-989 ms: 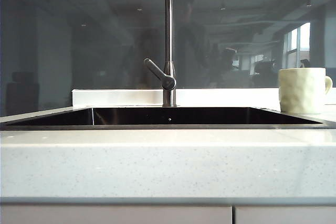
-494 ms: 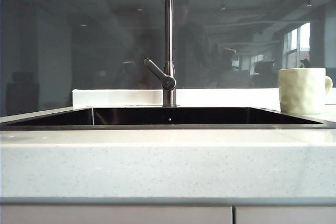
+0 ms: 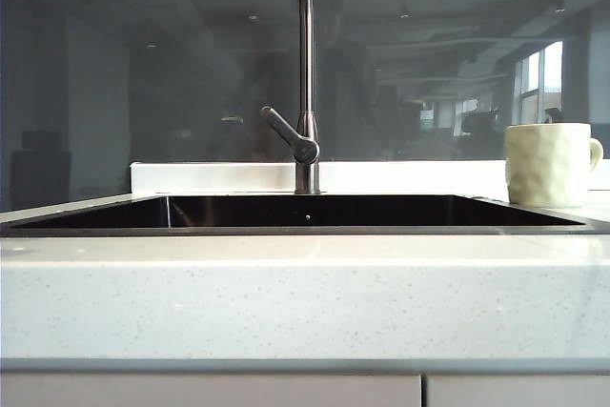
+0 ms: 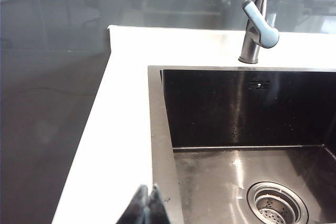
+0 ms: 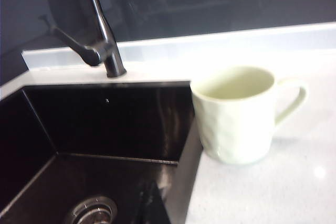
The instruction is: Pick up the mug next to the sink, go to the faucet to get some water, pour the water into the sink, and finally put the mug back to its place.
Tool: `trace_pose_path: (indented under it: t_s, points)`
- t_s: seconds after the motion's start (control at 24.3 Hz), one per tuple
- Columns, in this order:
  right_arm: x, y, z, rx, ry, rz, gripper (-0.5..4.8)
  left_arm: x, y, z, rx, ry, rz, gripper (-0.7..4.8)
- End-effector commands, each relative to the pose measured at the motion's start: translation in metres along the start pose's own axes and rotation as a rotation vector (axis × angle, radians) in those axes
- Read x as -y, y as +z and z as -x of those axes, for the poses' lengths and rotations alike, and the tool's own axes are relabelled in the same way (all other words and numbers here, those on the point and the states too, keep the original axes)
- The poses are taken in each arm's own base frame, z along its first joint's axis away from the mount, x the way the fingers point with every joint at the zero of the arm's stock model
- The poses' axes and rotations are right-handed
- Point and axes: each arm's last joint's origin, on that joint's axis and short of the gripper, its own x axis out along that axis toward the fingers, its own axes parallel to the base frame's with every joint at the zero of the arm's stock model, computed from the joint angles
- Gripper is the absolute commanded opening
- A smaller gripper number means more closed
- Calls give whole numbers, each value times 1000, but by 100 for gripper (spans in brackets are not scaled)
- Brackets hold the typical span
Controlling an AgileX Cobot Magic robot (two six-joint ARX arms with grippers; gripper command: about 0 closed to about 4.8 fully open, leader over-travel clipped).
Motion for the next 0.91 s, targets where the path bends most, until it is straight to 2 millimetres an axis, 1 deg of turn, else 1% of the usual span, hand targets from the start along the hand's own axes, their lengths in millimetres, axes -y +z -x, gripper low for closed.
trace_pose_path:
  t_s: [0.04,0.16,0.91]
  points:
    - [2,-2,-5,0,13,-42,-6,0,2,0,12,-3,-4,-4]
    - [2,-6,-7,-35,32,-56,-6,0,-1,0,-16,-2,21,-4]
    - [2,-6,-7,-35,27,-56,-6,-1,-1,0,-21,7,20,-4]
